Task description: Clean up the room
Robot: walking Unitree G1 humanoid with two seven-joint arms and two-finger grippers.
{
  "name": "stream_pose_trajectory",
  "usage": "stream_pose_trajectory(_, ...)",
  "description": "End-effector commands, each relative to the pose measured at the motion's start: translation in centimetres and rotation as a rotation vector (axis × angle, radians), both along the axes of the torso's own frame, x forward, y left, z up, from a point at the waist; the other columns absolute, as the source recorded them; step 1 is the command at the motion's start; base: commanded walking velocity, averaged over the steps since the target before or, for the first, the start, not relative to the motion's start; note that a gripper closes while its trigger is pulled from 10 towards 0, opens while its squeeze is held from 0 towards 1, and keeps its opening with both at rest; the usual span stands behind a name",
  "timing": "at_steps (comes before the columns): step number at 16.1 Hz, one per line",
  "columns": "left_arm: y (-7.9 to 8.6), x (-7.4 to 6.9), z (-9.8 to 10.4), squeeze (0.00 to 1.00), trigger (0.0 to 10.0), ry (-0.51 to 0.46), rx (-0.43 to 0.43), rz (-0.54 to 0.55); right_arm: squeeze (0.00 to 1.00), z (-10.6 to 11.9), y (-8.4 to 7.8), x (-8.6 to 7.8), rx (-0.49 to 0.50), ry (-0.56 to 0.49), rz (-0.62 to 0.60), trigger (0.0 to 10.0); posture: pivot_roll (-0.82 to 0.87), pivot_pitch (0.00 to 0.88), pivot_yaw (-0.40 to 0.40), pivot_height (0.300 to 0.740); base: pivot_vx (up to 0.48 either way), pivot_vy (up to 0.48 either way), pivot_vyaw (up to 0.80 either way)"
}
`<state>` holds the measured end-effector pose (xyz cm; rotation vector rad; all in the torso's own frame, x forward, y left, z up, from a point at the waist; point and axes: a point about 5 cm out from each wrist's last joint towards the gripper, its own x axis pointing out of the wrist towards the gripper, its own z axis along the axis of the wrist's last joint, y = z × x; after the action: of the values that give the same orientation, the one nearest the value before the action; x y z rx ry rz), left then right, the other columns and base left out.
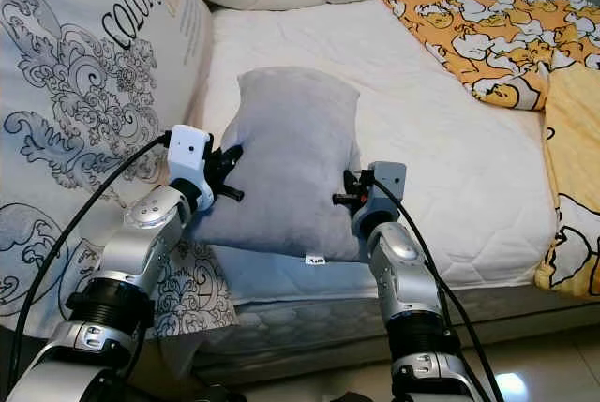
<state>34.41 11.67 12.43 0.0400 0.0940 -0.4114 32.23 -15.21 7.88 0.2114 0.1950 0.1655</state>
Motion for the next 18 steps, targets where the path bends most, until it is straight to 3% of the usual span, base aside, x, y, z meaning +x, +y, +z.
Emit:
stream_pose_trajectory(1, -0.07, 0.5, 1.26, 0.0, 10.0, -0.057, -0.001, 0.005, 0.0, 0.85, -0.55, 0.38, -0.013, -0.031, -0.023, 10.0, -0.06, 0.0, 0.041, 0.74, 0.255, 0.0, 0.0)
stream_pose_trajectory(5, 0.02, 0.53, 1.28, 0.0, 10.0, -0.058, 0.001, 0.004, 0.0, 1.01, -0.49, 0.6, -0.076, -0.049, -0.004, 10.0, -0.05, 0.0, 0.041, 0.74, 0.263, 0.0, 0.0)
stream_pose_trajectory(7, 0.04, 0.6, 1.36, 0.0, 10.0, -0.059, 0.001, 0.004, 0.0, 1.02, -0.19, 0.64, -0.11, -0.05, 0.026, 10.0, -0.05, 0.0, 0.038, 0.74, 0.291, 0.0, 0.8)
stream_pose_trajectory(9, 0.03, 0.58, 1.34, 0.0, 10.0, -0.059, -0.003, 0.004, 0.0, 0.82, -0.06, 0.64, -0.115, -0.039, 0.026, 10.0, -0.05, 0.0, 0.035, 0.74, 0.296, 0.0, 0.8)
stream_pose_trajectory(15, -0.1, 0.55, 1.2, 0.0, 10.0, -0.055, 0.009, 0.0, 0.0, 0.66, -0.27, 0.73, -0.097, -0.028, 0.01, 10.0, -0.05, 0.0, 0.034, 0.74, 0.141, 0.0, 0.0)
stream_pose_trajectory(18, -0.34, 0.68, 1.17, 0.0, 10.0, -0.068, 0.068, -0.037, 0.0, 0.31, -0.44, 0.65, -0.083, 0.001, -0.002, 10.0, -0.05, 0.0, 0.035, 0.74, 0.0, 0.0, 0.0)
